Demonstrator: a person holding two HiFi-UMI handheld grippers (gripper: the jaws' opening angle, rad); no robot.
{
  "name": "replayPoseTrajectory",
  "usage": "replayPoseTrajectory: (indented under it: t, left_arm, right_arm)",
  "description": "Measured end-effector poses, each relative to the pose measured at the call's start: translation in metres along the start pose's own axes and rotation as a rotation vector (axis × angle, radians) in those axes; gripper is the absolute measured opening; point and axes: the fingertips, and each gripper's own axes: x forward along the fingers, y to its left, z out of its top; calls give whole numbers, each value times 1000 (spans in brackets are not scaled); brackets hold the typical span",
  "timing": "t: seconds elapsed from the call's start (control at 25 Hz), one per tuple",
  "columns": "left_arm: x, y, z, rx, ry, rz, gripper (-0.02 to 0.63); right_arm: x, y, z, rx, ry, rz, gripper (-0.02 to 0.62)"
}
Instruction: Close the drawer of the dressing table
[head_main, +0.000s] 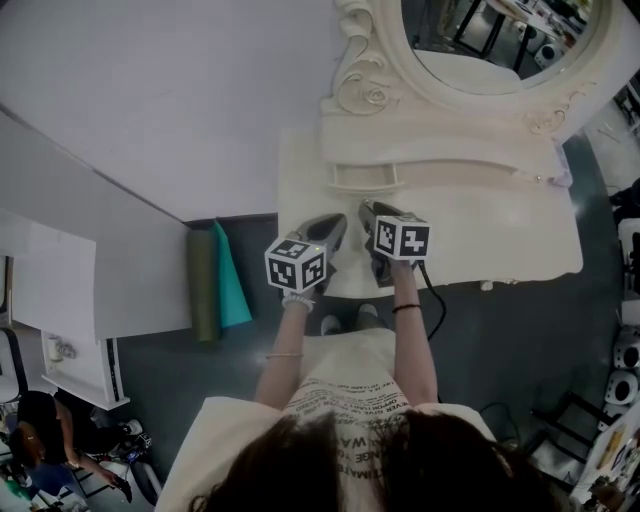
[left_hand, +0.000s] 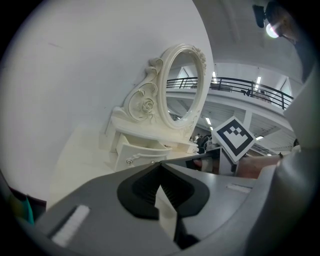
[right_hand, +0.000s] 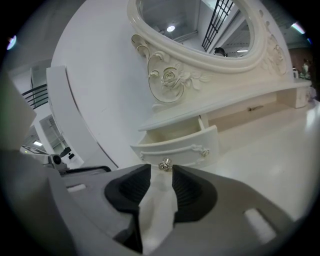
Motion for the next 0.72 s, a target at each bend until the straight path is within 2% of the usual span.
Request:
replayPoseTrajectory:
  t: [0.56,0.72]
  left_arm:
    - [0,19,1,-22,0,13,0]
    - [1,20,1,-20,4,10,0]
  right_arm:
    - [20,-3,1,13,37,-35,123]
    - [19,-8,2,-7,46,-66,104]
